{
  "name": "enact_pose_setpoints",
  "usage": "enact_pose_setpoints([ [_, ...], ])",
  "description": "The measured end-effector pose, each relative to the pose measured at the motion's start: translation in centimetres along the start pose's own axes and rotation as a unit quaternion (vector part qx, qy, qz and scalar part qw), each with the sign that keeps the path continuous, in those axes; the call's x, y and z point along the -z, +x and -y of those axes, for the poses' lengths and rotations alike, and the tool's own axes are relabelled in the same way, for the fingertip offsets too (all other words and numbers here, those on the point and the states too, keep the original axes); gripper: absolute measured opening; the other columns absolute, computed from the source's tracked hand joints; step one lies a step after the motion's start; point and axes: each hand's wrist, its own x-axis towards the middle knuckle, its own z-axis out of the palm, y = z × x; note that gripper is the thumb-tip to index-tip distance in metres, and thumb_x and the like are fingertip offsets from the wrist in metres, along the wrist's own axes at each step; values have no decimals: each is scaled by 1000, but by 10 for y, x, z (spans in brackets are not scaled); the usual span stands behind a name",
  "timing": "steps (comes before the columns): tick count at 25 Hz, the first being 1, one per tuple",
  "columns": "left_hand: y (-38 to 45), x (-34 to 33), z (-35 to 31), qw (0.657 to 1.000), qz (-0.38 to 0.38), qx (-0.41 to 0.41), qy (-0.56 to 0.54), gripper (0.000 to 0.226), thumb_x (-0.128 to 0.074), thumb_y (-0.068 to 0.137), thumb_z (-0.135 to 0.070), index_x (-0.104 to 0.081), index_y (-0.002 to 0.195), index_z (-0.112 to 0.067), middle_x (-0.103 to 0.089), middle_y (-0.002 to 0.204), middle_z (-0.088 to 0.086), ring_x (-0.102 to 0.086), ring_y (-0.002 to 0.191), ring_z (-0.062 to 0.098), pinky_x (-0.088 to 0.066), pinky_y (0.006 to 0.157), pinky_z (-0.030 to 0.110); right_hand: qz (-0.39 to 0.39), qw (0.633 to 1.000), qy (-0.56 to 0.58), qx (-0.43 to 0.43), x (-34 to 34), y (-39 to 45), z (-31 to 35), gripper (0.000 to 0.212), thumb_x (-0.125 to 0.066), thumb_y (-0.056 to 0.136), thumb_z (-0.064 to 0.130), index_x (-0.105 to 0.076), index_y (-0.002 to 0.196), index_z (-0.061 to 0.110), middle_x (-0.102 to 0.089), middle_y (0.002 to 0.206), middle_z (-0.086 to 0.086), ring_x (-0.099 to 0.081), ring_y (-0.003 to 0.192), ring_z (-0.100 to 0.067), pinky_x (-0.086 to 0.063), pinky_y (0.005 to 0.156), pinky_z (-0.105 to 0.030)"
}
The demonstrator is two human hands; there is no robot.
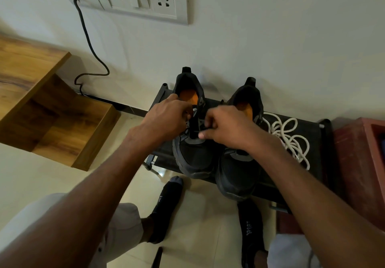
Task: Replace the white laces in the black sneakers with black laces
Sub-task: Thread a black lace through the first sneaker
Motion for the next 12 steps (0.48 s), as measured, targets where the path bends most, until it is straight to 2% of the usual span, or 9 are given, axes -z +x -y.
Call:
enact_pose_setpoints([
  [2, -1, 0, 0, 1000, 0, -3, -5, 26, -54, 105, -27, -65, 128, -30, -47, 115, 0, -53, 101, 21, -37, 77, 33, 10, 1000, 14, -1, -3, 2, 0, 21, -78, 92, 38, -75, 95, 17, -72, 93, 0, -67, 83, -14, -55, 72, -30],
  [4, -2, 0, 1, 1000, 6, -3, -3, 26, -55, 104, -25, -65, 128, -30, -47, 114, -1, -54, 102, 22, -37, 77, 34, -49, 988, 143, -4, 5, 2, -1, 16, -77, 94, 34, -79, 87, 19, -74, 86, 3, -69, 83, -9, -55, 74, -27],
  [7, -2, 4, 5, 1000, 13, 4, 1, 31, -59, 101, -21, -63, 131, -29, -56, 119, 2, -57, 108, 25, -38, 78, 33, -128, 913, 383, -54, 15, 2, 0, 23, -75, 96, 33, -78, 80, 17, -77, 87, -3, -67, 80, -4, -46, 71, -21],
  [8, -1, 5, 5, 1000, 14, 8, -7, 32, -60, 101, -21, -60, 132, -28, -59, 117, 1, -59, 104, 21, -37, 76, 30, -123, 904, 403, -73, 15, 3, 0, 25, -74, 96, 35, -77, 82, 15, -78, 91, -7, -65, 77, -6, -46, 69, -21],
  [10, -2, 9, 3, 999, 8, 27, -45, 39, -64, 100, -22, -47, 134, -24, -63, 105, 1, -59, 83, 14, -37, 63, 29, -83, 921, 370, -89, 11, 2, -1, 30, -71, 98, 39, -77, 85, 13, -79, 91, -5, -65, 74, -8, -47, 66, -23],
  [12, -1, 12, 1, 993, -3, 65, -101, 52, -71, 96, -29, -34, 131, -17, -64, 98, 6, -61, 77, 21, -40, 61, 33, -89, 926, 360, -75, 10, 2, 1, 31, -68, 100, 40, -76, 86, 13, -79, 86, 0, -69, 74, -8, -47, 69, -22],
])
